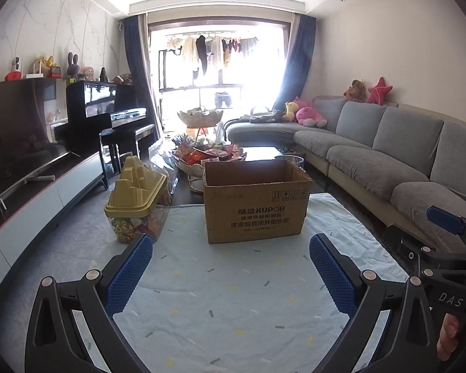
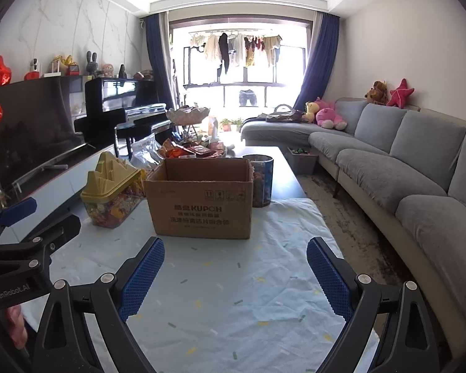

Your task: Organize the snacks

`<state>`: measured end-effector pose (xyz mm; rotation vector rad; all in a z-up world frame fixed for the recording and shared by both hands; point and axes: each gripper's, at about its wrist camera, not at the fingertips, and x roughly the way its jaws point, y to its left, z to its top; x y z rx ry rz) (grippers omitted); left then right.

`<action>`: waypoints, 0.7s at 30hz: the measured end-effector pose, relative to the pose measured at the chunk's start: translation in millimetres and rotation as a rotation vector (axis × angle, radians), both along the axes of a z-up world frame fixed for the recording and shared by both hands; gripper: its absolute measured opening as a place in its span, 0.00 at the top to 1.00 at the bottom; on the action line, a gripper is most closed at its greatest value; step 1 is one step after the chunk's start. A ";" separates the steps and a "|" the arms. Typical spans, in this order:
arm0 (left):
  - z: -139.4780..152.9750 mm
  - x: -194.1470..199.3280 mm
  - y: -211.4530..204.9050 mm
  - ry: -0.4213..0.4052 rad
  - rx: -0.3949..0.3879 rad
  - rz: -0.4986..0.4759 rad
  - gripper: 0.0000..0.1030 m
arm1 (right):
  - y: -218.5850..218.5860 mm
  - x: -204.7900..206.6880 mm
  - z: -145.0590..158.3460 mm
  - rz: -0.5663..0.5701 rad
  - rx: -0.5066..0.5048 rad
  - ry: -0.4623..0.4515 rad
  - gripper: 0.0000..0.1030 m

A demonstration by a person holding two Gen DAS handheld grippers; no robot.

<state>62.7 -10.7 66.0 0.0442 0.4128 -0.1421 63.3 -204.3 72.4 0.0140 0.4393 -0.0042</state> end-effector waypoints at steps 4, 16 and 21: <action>-1.0 -6.6 -0.1 0.000 -0.005 -0.002 0.00 | 1.4 -8.4 0.3 0.003 -0.001 -0.004 0.09; -1.0 -14.8 1.1 -0.009 -0.002 0.011 0.00 | 5.4 -19.0 0.4 0.010 -0.019 -0.013 0.09; -1.7 -15.6 2.0 -0.010 -0.003 0.012 0.00 | 7.3 -21.3 0.7 0.013 -0.025 -0.015 0.09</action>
